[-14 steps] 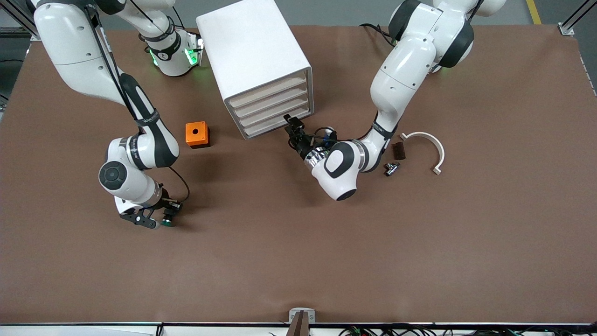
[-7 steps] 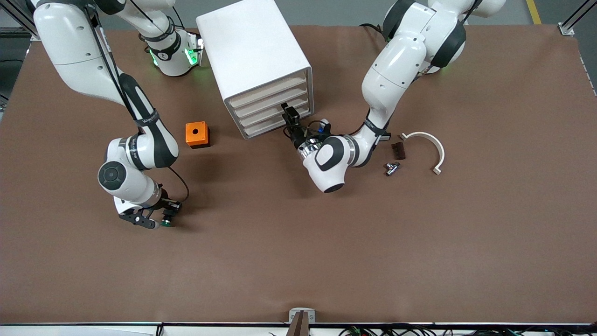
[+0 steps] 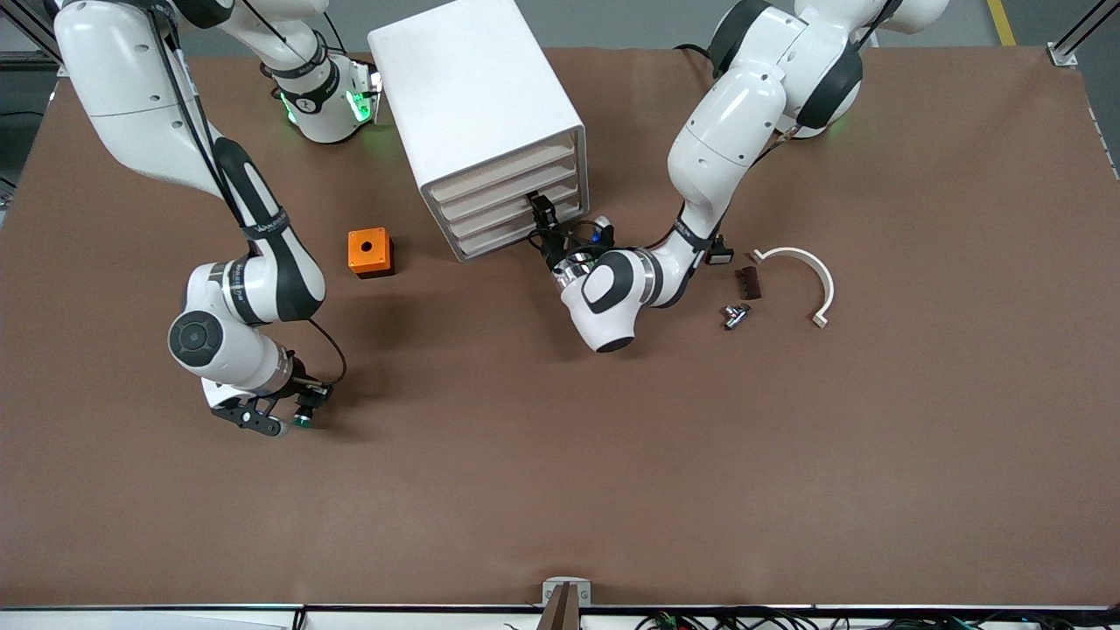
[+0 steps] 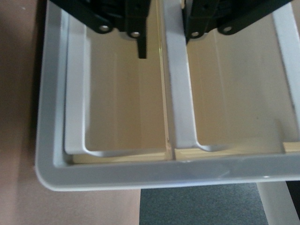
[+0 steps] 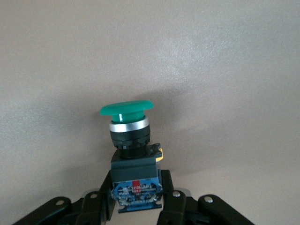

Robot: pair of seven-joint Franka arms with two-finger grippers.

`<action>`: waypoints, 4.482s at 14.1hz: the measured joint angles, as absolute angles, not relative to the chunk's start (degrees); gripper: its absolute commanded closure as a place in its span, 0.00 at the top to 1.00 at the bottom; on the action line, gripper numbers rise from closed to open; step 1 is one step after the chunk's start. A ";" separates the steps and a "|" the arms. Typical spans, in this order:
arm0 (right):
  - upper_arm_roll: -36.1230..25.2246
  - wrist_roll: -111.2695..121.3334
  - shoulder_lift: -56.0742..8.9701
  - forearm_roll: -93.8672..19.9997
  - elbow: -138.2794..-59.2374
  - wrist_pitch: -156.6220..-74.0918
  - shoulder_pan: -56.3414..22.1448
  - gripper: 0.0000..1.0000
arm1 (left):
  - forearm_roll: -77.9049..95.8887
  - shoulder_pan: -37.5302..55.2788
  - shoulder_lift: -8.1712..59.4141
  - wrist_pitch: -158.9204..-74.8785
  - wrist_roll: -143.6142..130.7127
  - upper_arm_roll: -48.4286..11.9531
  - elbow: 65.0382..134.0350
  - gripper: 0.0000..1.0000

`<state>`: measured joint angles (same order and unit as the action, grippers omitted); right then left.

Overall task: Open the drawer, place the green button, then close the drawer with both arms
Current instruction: 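Pull the drawer open with the left gripper while the right gripper lifts the button, then carry the green button with the right gripper over the open drawer, then lower the green button into the drawer and open the right gripper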

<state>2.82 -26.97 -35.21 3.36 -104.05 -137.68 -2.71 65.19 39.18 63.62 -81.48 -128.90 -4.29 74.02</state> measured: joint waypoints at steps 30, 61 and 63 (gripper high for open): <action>5.68 -69.82 -18.73 -2.30 -101.17 -115.46 -24.16 0.00 | 67.85 24.82 63.74 -80.30 -128.26 -3.66 73.73 0.12; 4.08 -103.75 -27.34 -0.01 -97.06 -121.61 -45.98 1.00 | 53.77 31.01 51.81 -97.33 -49.38 14.11 64.46 0.99; 3.82 -94.75 -26.45 -0.01 -93.58 -114.96 -42.07 1.00 | 49.06 32.24 50.83 -101.38 -48.15 14.13 64.47 0.99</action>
